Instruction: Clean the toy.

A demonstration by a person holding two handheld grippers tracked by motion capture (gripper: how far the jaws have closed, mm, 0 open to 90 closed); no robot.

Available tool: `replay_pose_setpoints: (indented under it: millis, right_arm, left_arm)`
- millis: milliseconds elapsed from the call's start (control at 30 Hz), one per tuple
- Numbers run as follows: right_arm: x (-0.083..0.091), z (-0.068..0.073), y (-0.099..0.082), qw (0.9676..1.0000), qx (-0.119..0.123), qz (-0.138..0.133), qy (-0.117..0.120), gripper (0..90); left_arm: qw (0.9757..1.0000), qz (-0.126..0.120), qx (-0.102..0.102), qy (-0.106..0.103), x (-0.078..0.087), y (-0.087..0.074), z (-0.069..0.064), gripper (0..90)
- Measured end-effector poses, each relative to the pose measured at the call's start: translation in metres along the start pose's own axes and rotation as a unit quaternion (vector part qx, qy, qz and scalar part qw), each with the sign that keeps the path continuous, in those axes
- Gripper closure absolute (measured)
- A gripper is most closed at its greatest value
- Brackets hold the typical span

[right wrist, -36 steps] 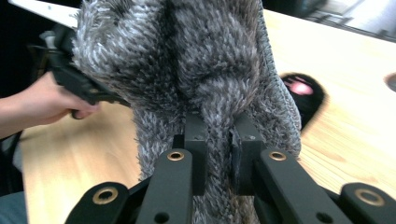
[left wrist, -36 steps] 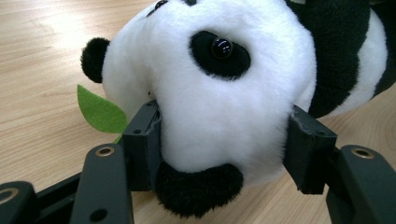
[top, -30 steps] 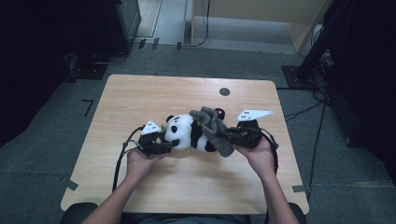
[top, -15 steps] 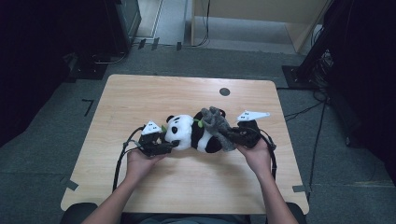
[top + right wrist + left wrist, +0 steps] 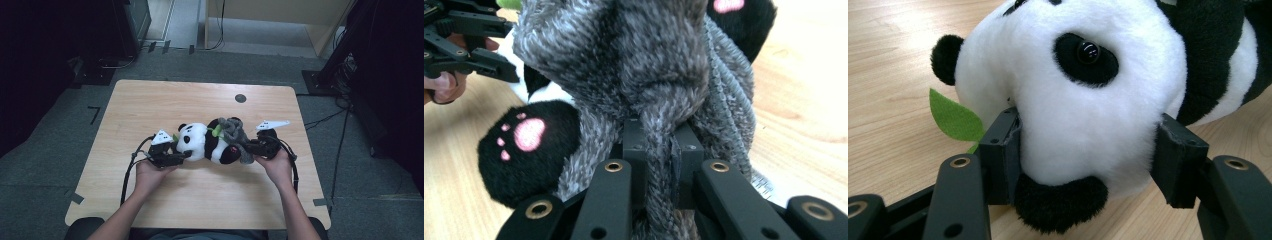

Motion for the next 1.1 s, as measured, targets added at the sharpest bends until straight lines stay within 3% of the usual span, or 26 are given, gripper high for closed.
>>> replay_pose_setpoints:
  millis: [100, 333, 467, 567, 867, 1000, 1100]
  right_arm:
    - [0.0, -0.004, -0.003, 0.9996, -0.017, 0.013, 0.017, 82.1]
    - [0.002, -0.013, -0.005, 0.9992, -0.007, 0.035, -0.02, 81.7]
    - [0.012, -0.015, 0.0, 0.9998, -0.017, 0.013, 0.008, 81.6]
    - [0.023, -0.012, 0.005, 0.9997, -0.017, -0.011, 0.011, 81.7]
    - [0.042, 0.025, 0.025, 0.9981, 0.021, -0.055, 0.019, 81.8]
    - [0.038, 0.046, 0.032, 0.9973, 0.039, -0.058, 0.021, 81.7]
    - [0.03, 0.063, 0.036, 0.9961, 0.054, -0.057, 0.041, 81.3]
  left_arm:
    - [1.0, -0.001, -0.005, -0.001, 0.0, -0.001, 0.0, 38.4]
    - [0.9999, -0.006, 0.009, -0.006, 0.001, -0.001, 0.003, 38.4]
    - [1.0, -0.007, 0.006, -0.003, 0.001, -0.001, 0.002, 38.0]
    - [0.9999, -0.009, 0.005, -0.002, 0.001, -0.001, 0.002, 38.0]
    - [1.0, -0.009, 0.002, 0.0, 0.001, 0.0, 0.001, 37.8]
    - [0.9999, -0.011, 0.005, 0.001, 0.0, 0.0, 0.0, 37.8]
    - [0.9999, -0.015, 0.007, 0.002, -0.001, 0.001, -0.003, 37.9]
Point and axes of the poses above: each handheld gripper's, and its own axes: x roughly backward along the jaws, y roughly out of its top, z roughly to its left, the point moved 2 cm from there along -x, roughly forward along the jaws, and after that the axes turned 15 degrees about -x, right-handed, at the moved point
